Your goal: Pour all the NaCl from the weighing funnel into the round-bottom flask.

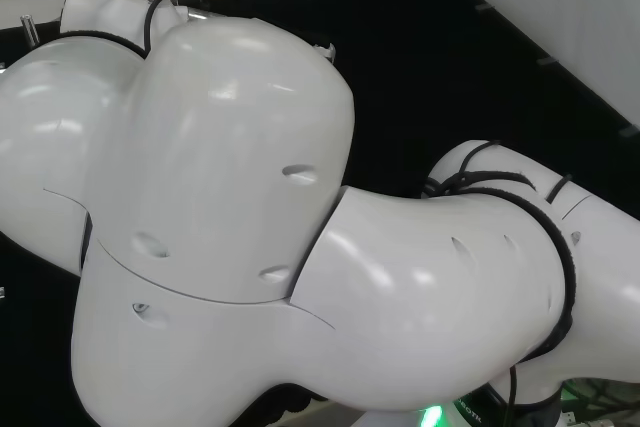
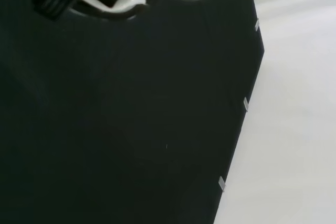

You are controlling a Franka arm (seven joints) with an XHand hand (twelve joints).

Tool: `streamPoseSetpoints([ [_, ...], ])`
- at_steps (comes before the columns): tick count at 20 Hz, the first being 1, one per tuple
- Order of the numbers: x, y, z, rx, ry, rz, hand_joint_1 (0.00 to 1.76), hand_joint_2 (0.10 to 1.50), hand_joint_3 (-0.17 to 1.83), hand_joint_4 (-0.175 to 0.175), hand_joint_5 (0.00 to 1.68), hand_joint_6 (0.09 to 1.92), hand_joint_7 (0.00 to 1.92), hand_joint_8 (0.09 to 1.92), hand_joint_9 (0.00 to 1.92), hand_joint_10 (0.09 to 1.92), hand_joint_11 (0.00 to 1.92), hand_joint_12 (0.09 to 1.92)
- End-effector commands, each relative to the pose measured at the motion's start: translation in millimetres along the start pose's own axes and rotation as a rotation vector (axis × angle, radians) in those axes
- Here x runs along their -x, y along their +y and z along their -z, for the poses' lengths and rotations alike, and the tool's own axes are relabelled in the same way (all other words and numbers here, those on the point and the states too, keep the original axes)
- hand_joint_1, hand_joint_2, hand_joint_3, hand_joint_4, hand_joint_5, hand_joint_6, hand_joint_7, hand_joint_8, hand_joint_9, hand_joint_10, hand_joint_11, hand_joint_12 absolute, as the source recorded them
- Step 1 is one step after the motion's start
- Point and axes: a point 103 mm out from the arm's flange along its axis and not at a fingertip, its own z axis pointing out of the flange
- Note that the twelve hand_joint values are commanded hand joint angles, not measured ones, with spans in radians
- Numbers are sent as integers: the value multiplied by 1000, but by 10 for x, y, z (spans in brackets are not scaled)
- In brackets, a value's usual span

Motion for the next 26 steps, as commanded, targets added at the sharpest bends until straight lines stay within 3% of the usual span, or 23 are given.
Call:
streamPoseSetpoints([
  [1,12,-6,-9,1,9,-3,1076,649,861,175,1089,1089,698,643,1045,386,764,1121],
  [16,42,32,-57,35,85,7,1075,650,861,175,1088,1090,698,643,1047,386,765,1119],
  [26,122,57,-242,21,191,7,1075,650,860,175,1088,1091,699,643,1047,385,766,1119],
])
